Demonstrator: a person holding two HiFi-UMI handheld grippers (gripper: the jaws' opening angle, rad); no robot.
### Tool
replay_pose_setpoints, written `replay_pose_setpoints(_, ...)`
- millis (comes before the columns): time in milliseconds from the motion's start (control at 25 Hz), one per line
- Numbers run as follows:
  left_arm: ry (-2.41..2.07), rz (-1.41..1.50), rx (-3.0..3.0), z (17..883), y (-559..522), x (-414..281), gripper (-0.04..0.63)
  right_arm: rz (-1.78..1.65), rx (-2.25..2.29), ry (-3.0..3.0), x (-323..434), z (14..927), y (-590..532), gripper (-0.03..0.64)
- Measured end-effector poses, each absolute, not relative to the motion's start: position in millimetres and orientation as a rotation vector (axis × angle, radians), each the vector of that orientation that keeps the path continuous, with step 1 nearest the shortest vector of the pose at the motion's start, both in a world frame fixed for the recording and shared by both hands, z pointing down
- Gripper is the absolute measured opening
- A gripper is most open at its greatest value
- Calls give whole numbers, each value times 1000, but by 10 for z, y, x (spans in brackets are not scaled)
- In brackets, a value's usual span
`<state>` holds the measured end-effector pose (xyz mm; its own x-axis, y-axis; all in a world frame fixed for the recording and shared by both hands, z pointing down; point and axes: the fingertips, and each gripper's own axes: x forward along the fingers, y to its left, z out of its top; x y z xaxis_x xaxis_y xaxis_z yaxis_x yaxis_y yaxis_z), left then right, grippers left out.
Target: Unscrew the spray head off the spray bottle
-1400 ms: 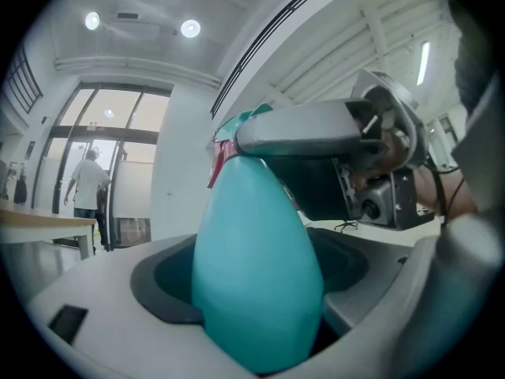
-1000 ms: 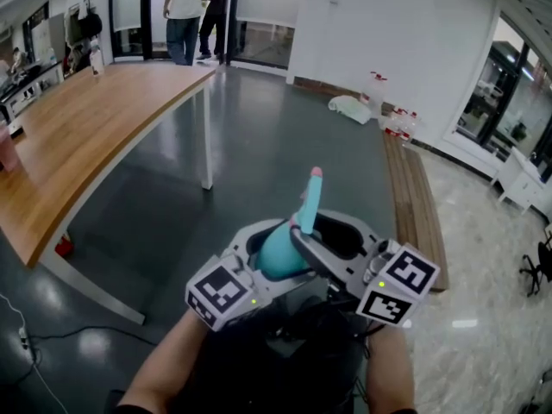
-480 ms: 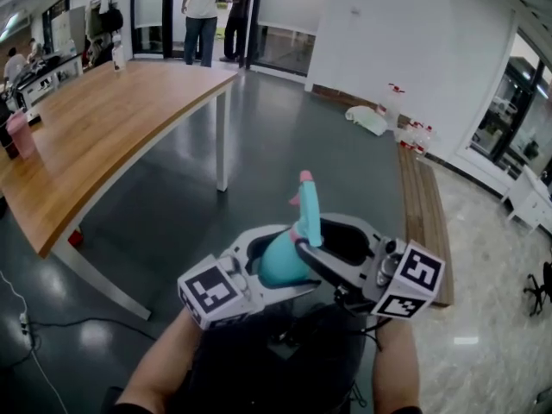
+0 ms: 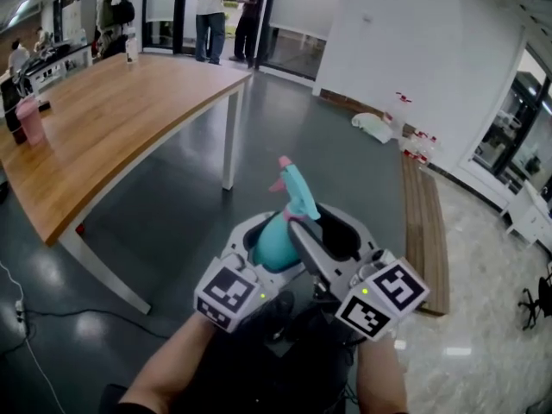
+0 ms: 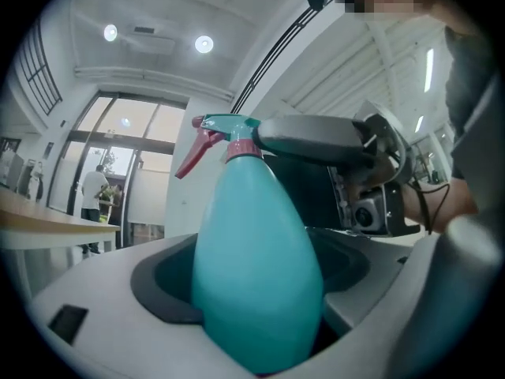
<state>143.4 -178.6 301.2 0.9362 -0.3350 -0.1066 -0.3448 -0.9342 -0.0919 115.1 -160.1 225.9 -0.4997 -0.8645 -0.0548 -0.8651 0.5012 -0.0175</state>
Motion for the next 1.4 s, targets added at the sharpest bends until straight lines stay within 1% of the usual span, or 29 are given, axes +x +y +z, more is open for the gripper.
replay_pose_setpoints(280, 674, 83, -2932, 3057, -1871, 1300, 419, 73, -1651, 2651, 928, 2271, -1732, 176)
replay_pose_setpoints(360, 669, 82, -2937, 3056, -1879, 1254, 419, 100, -1662, 2665, 897, 2272, -1752, 144)
replay_pose_setpoints(480, 635, 61, -2931, 3084, -1867, 1197, 419, 93, -1608, 2712, 840, 2292, -1741, 143)
replay_pose_setpoints(760, 536, 23, -2970, 3058, -1829, 1021, 419, 61, -1372, 2812, 687, 2276, -1740, 141)
replay_pose_setpoints(1000, 416, -28, -3010, 3085, -1752, 863, 419, 31, -1072, 2880, 557, 2295, -1695, 141)
replay_pose_setpoints(1400, 211, -28, -3041, 3082, -1671, 735, 419, 73, -651, 2988, 430, 2283, -1640, 141)
